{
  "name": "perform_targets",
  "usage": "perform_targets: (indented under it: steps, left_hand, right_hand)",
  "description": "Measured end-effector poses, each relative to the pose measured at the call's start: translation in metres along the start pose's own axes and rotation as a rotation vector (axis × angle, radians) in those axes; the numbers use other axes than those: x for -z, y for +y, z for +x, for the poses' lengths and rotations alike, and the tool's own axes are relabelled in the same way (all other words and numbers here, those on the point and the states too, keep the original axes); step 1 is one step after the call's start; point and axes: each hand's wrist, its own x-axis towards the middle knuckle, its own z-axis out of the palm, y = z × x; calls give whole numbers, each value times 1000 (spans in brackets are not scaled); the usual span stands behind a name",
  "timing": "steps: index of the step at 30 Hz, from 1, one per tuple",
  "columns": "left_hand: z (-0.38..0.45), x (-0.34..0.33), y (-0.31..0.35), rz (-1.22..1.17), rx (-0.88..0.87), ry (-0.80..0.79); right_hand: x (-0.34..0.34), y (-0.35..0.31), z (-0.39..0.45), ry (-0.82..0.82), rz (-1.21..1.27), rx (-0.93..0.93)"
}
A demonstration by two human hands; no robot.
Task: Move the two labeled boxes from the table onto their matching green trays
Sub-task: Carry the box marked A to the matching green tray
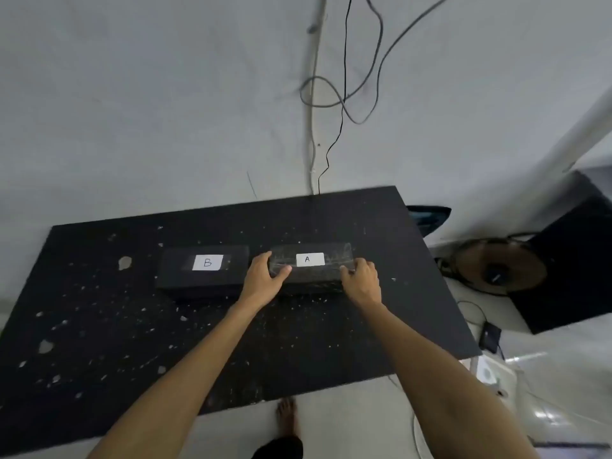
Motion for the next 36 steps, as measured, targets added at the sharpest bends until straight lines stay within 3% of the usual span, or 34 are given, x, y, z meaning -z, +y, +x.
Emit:
perform_targets:
  steps: [5,14,18,25,36]
  left_hand:
    - [64,-36,-7,11,204,-157]
    - [123,-64,-63,-140,440,-196]
    - [122,-76,-55,-116,359,-156]
    - [125,-46,27,-181,100,160]
    - [87,25,151,-262,-146,510]
  right_hand:
    - [-19,11,58,-16,-16,-167]
    - [-79,21,97,-133,299,-394]
    - [-75,29,97,-54,360,-421]
    - [-9,-18,117,84,428,-226]
    - [104,-113,80,360,427,102]
